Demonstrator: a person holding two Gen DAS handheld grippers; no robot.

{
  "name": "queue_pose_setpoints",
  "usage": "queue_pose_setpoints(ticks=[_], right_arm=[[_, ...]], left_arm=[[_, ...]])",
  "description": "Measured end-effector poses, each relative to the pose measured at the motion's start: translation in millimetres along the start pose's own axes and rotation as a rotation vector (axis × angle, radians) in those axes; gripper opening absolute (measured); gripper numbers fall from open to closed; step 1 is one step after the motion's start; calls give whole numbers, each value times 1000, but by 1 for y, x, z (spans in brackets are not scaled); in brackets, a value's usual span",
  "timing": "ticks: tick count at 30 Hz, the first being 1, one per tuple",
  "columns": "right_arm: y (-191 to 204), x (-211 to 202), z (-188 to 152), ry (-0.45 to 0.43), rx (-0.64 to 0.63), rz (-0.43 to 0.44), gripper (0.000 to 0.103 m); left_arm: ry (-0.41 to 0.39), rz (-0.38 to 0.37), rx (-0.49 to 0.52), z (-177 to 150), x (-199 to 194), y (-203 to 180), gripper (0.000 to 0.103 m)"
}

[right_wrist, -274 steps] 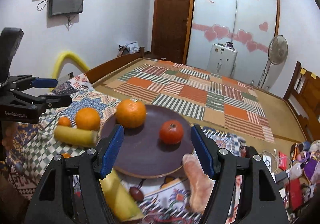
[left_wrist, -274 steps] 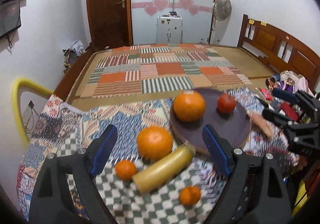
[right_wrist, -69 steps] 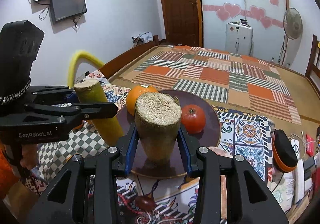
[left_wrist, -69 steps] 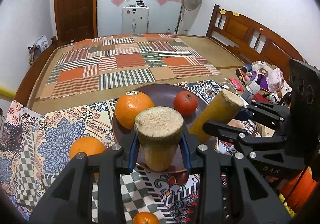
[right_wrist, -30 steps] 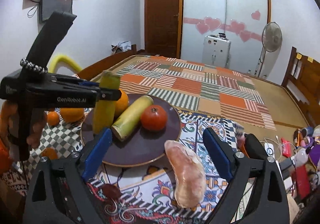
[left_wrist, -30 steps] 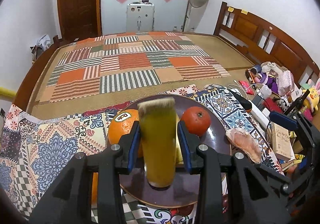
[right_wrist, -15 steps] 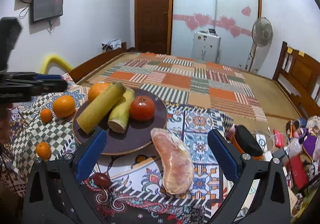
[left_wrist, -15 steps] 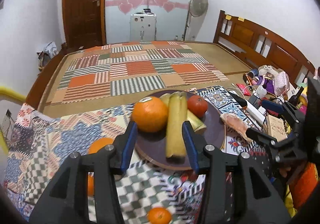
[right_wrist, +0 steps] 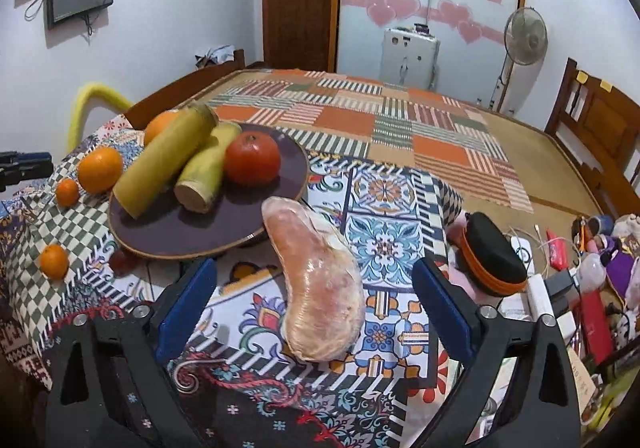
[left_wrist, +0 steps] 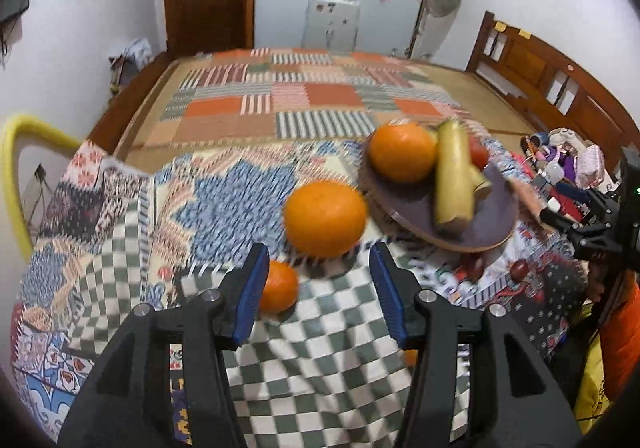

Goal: Organize fruits
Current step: 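Grasp the plastic-wrapped pink meat with the right tool while the left tool grasps a large orange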

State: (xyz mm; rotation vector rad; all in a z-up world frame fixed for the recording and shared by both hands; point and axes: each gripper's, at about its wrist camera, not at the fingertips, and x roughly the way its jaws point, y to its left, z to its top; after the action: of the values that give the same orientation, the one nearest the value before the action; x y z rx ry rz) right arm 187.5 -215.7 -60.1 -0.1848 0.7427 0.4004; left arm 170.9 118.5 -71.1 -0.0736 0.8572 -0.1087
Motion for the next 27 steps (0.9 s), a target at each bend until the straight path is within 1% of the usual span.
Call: queue_pose_setpoints(ticks=[3, 4, 5, 7, 10, 11, 14, 15, 17, 19, 23, 24, 27], right_arm=[[0, 6, -1, 29, -5, 8, 85], [0, 8, -2, 39, -5, 14, 83], [0, 11, -2, 52, -5, 23, 77], [1, 14, -1, 72, -6, 37, 72], [2, 16, 2, 85, -13, 41, 71], [2, 18, 3, 92, -16, 44, 70], [2, 24, 4, 121, -9, 58, 59], [1, 26, 4, 126, -8, 54, 57], [-1, 27, 3, 129, -2, 49, 48], [-5, 27, 3, 130, 15, 49, 44], [-11, 24, 1, 130, 43, 71, 42], [-11, 25, 1, 129, 44, 71, 42], [-9, 21, 0, 116, 41, 68, 41]], left_arm=[[26, 3, 6, -4, 10, 4, 54], [34, 0, 7, -4, 13, 4, 56], [38, -7, 5, -4, 16, 3, 58], [42, -18, -1, -2, 21, 1, 65], [39, -19, 6, 4, 28, -4, 71], [40, -17, 11, 5, 30, -6, 72], [52, -5, 24, 10, 40, -11, 72], [58, -3, 26, 12, 44, -12, 72], [67, 1, 25, 14, 49, -13, 72], [75, 0, 16, 17, 55, -13, 72], [88, -16, -5, 22, 65, -11, 72], [91, -18, -16, 23, 67, -10, 74], [95, -22, -35, 27, 73, -9, 74]])
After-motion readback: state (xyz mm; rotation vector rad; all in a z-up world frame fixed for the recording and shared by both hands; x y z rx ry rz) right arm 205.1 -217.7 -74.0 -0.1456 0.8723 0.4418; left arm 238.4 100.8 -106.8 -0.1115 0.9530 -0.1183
